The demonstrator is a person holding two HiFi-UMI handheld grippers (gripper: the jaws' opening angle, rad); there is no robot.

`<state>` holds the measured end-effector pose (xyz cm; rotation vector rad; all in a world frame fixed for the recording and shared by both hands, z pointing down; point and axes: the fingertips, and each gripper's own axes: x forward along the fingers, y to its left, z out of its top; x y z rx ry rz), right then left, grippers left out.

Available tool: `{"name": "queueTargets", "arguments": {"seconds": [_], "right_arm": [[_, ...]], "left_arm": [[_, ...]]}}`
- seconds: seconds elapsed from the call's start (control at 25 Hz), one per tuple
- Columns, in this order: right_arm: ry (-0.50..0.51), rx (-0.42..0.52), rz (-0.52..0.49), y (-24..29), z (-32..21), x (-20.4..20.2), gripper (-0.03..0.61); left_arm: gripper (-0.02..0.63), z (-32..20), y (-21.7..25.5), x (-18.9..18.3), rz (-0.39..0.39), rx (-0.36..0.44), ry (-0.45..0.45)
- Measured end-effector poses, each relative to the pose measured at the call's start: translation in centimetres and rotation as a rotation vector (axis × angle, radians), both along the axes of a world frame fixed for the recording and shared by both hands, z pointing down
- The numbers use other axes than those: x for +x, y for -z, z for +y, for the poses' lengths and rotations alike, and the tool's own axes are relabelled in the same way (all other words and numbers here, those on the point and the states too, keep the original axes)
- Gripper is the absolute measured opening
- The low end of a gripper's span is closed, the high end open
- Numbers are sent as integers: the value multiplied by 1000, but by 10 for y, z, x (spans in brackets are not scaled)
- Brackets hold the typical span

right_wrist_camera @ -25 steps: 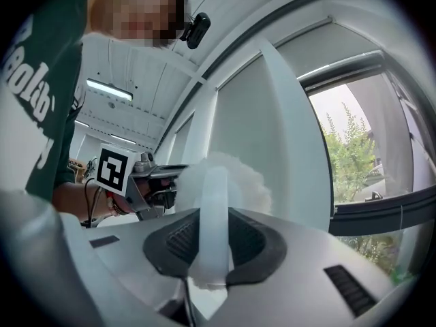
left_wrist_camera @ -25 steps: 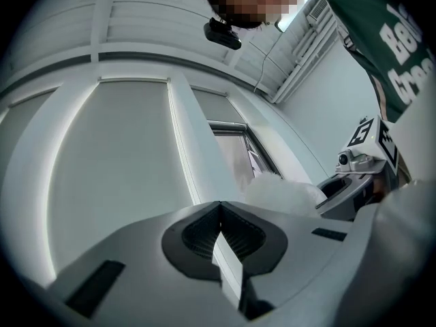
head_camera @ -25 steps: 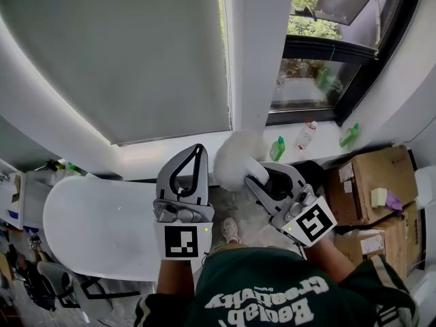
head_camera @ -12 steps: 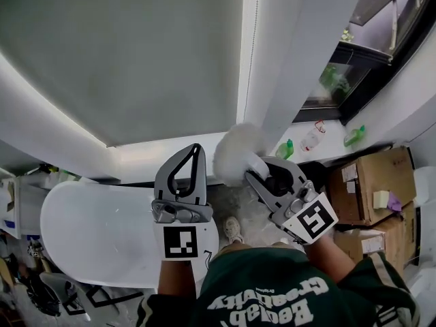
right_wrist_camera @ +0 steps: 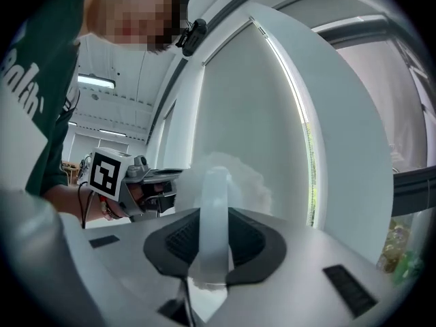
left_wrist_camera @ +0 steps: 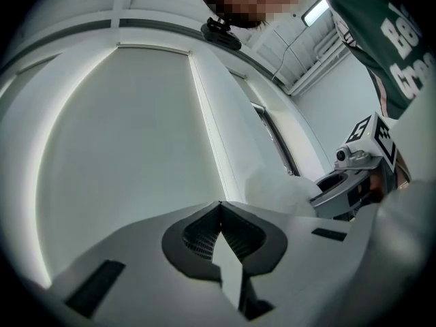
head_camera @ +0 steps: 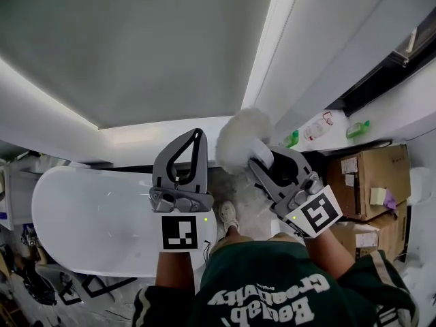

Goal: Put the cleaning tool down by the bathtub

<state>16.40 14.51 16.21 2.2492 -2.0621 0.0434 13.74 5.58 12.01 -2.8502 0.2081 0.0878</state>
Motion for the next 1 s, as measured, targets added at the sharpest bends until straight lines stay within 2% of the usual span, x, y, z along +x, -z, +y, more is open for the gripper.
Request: {"name": "queueTargets", "arguments": {"seconds": [0.44, 0.6, 1.0], "right_arm": [[3, -27, -5, -20, -25, 23, 92], [0, -36, -14, -26, -28, 32, 92], [79, -15, -34, -33, -34, 49, 92]], "left_arm": [[6, -35, -31, 11, -37, -62, 40], [5, -45, -37, 13, -49, -60, 67], [5, -39, -46, 25, -53, -60, 137]]}}
